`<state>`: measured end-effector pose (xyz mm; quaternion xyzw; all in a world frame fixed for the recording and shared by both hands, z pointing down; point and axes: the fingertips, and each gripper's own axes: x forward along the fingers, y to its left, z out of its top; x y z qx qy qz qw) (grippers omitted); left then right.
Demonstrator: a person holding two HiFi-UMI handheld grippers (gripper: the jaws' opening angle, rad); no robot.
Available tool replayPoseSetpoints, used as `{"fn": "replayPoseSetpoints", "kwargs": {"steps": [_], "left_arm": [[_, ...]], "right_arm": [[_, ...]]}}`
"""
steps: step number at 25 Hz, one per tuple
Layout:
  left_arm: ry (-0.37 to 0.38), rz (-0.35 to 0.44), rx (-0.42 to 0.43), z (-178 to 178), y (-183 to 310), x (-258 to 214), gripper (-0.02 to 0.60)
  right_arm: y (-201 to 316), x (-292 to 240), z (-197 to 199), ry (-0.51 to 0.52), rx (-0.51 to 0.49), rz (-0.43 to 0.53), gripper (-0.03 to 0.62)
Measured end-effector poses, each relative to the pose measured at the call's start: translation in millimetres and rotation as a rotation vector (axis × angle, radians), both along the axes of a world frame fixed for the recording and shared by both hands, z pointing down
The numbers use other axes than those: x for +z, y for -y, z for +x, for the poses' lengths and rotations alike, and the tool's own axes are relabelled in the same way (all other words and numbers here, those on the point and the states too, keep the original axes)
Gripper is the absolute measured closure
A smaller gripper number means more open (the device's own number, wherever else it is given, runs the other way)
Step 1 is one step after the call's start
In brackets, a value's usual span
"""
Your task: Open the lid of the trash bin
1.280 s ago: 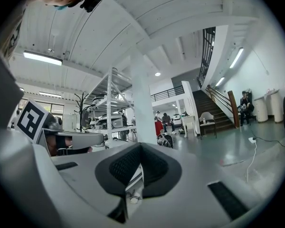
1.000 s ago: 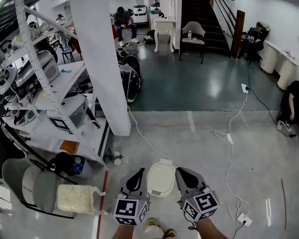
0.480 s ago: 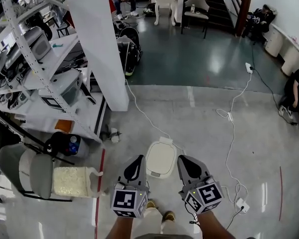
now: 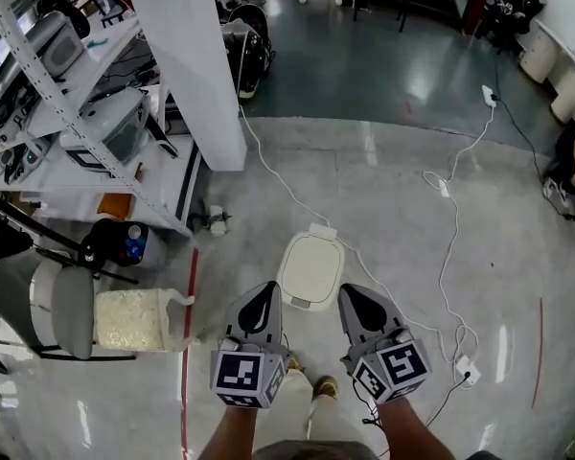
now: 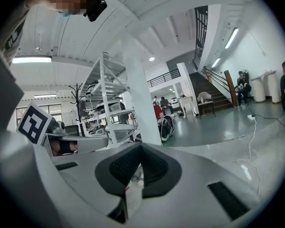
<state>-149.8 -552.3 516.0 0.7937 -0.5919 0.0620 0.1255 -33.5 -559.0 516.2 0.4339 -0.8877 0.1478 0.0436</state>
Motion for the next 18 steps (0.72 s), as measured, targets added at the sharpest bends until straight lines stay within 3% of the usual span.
{"fn": "replayPoseSetpoints", "kwargs": {"steps": [7, 18], "left_arm": [[-0.003, -0.073, 0.007, -1.3, -16.5, 37.8, 0.586], [0.031, -0.114, 0.047, 1.7, -1.8, 68.4, 0.584]], "right_arm": [[-8.1, 34.3, 13.5, -0.030, 0.030, -0.064, 0.562], [-9.1, 46.4, 7.2, -0.006, 0.029, -0.081, 0.562]]}}
